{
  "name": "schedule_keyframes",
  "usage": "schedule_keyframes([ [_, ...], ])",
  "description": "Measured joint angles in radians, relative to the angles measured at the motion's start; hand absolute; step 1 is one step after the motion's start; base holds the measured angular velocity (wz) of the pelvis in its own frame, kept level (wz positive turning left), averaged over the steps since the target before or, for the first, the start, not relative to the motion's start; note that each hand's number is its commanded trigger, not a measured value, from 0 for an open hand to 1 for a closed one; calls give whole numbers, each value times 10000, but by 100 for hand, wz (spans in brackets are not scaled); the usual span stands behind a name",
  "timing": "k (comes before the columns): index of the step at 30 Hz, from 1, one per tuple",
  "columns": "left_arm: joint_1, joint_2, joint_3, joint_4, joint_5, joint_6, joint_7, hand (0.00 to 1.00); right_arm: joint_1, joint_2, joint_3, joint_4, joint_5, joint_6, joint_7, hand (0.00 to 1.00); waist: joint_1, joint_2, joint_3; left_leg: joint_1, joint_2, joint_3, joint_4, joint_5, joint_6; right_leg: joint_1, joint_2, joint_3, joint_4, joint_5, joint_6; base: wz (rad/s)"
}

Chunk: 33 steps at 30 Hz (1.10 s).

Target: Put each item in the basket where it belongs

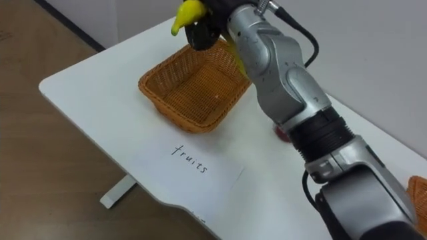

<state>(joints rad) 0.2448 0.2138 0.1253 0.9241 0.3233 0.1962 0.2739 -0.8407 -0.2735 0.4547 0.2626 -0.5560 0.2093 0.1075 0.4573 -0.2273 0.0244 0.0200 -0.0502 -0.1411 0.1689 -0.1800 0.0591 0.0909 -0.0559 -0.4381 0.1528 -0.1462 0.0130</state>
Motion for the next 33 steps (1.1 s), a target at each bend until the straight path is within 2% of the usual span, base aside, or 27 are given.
schedule_keyframes([
  [2,-11,7,-78,0,-12,-2,0,0,0,5,224,8,3,-13,-193,97,151,28,21,1,1,2,-14,0,0,-6,0,-37,-7,-11,17,0],
  [4,-25,12,-77,36,-34,-10,0,0,0,8,444,10,1,-67,-239,82,197,27,20,11,5,2,-7,1,-2,-6,3,-36,-8,-28,29,0],
  [6,-29,18,-72,74,-75,-13,0,0,-2,7,675,10,1,-134,-268,42,227,19,16,23,8,2,-5,3,-3,-8,7,-36,-8,-36,35,0],
  [8,-27,37,-74,77,-74,-17,0,0,-1,8,867,76,5,-166,-280,14,242,-8,6,22,11,0,-7,3,-3,-10,7,-41,-7,-44,40,0],
  [10,-27,73,-89,78,-65,-26,-1,0,-2,6,987,344,4,-164,-301,0,337,-61,-17,36,9,0,-14,3,-2,-7,6,-41,-6,-45,41,0],
  [14,16,229,-111,111,-63,-74,-2,0,-2,8,1152,998,10,-166,-325,0,447,-182,-21,25,3,-20,-10,3,-2,-1,-4,-99,-4,-45,43,1],
  [20,211,390,-116,105,-63,-62,-39,0,-2,7,1152,1241,9,-149,-594,0,453,-210,-29,12,-8,-28,1,3,-1,0,-18,-233,-3,-45,43,0],
  [27,241,398,-125,110,-69,-62,-47,0,-2,7,1153,1266,44,-167,-667,0,449,-208,-28,36,-8,-53,-8,3,-1,57,-22,-325,-6,-46,43,0],
  [33,214,396,-315,110,-69,-67,-5,0,2,8,1154,1304,153,-365,-793,0,416,-190,-14,82,-14,-63,-14,3,-1,118,-23,-321,-17,-46,43,0],
])
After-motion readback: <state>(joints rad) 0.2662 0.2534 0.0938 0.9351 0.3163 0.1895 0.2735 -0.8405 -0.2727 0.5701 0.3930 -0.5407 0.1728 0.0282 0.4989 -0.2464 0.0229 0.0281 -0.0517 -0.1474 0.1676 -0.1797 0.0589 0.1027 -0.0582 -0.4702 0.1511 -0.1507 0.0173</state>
